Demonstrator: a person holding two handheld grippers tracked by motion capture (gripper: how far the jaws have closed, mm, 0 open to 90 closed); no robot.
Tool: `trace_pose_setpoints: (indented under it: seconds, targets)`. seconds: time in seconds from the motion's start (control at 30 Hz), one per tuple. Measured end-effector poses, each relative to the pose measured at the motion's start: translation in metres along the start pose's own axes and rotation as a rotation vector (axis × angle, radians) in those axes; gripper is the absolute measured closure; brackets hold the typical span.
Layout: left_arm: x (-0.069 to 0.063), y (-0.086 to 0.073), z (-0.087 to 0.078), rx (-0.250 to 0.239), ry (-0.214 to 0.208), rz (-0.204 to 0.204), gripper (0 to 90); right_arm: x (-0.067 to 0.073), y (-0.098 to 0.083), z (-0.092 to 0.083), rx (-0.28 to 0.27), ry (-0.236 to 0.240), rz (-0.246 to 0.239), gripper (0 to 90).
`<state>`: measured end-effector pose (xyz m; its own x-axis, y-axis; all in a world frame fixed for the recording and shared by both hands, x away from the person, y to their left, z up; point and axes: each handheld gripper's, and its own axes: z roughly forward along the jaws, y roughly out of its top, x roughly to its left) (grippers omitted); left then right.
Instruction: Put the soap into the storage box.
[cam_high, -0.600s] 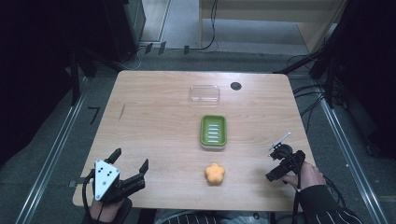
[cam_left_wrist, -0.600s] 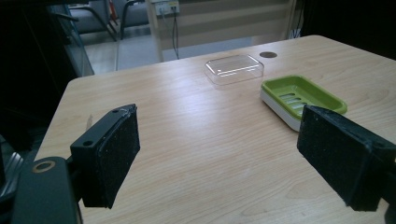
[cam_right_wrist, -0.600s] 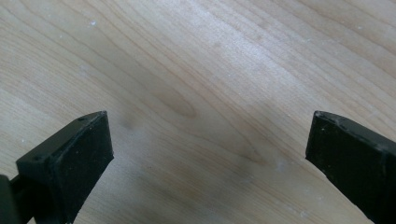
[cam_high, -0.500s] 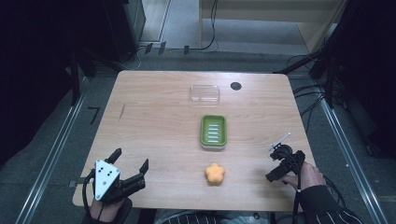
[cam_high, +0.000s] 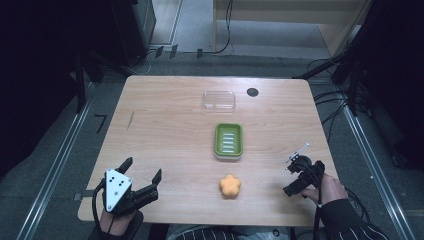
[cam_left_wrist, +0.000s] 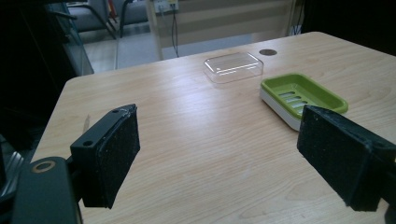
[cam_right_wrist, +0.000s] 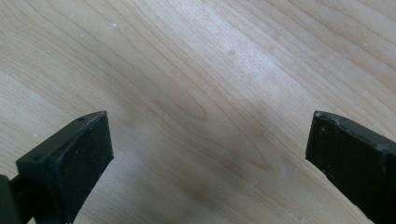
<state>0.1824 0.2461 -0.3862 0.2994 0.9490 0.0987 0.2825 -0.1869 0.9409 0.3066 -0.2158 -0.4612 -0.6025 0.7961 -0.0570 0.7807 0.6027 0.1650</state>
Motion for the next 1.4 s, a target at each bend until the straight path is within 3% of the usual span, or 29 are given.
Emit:
trace_pose_setpoints:
  seconds: [0.43,0.73,0.87,1.4]
  targets:
    - [0.004,-0.003,-0.009,-0.007,0.022,-0.009,13.6,0.014,0.017,0.0,-0.014,0.006,-0.095,0.8]
    - [0.003,-0.003,-0.008,-0.006,0.026,-0.008,13.7,0.015,0.018,-0.001,-0.022,0.006,-0.105,0.7]
    - [0.002,-0.003,-0.008,-0.005,0.024,-0.005,13.7,0.016,0.02,-0.001,-0.024,0.003,-0.134,0.8]
    - [0.003,-0.003,-0.007,-0.01,0.019,-0.005,13.7,0.043,0.043,-0.01,-0.048,0.052,-0.239,0.7]
